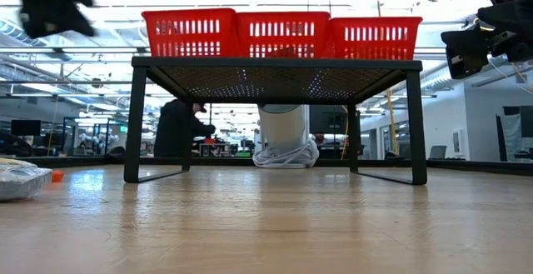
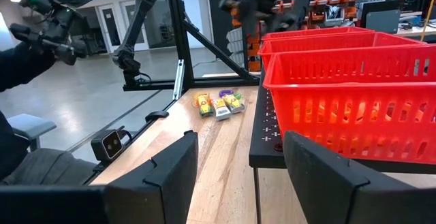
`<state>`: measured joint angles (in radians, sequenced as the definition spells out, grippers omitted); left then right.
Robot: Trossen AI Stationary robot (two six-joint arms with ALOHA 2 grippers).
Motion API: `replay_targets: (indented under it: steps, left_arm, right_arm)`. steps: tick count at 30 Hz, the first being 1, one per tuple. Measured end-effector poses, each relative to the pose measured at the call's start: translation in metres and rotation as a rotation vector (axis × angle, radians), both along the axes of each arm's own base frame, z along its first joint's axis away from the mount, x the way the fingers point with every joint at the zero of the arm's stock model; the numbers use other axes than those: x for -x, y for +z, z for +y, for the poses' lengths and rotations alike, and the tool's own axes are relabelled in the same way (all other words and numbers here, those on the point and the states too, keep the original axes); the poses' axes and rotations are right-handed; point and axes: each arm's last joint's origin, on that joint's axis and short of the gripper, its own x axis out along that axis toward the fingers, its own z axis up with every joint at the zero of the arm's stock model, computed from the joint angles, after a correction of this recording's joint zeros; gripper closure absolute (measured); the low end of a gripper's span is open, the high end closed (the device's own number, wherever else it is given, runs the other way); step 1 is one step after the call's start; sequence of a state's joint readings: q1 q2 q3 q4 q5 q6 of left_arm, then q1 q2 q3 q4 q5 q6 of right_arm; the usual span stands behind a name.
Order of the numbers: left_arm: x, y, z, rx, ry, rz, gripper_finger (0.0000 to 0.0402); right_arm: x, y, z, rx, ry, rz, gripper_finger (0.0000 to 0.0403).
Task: Pick & Place Office Desk Supplies
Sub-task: Put the yellow crayon box into the middle red bin
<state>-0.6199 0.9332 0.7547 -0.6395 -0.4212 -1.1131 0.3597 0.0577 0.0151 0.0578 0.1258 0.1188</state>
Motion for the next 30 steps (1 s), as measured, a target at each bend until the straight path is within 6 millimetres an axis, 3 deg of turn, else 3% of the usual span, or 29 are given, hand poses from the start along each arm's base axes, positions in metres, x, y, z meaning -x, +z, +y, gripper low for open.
replay_targets:
  steps: [5, 12, 18, 30]
  left_arm:
    - [0.001, -0.017, -0.028, 0.02, -0.157, 0.131, 0.0213]
    - [-0.009, -0.061, -0.06, -0.128, -0.226, 0.311, 0.0213]
    - [-0.019, -0.093, -0.073, -0.159, -0.221, 0.424, 0.0213]
    - [-0.027, -0.126, -0.083, -0.19, -0.211, 0.526, 0.0213]
  right_arm:
    - [0.0, 0.0, 0.0, 0.0, 0.0, 0.0, 0.0197]
    - [0.0, 0.0, 0.0, 0.0, 0.0, 0.0, 0.0197]
    - [0.0, 0.0, 0.0, 0.0, 0.0, 0.0, 0.0197]
    - [0.0, 0.0, 0.0, 0.0, 0.0, 0.0, 0.0197]
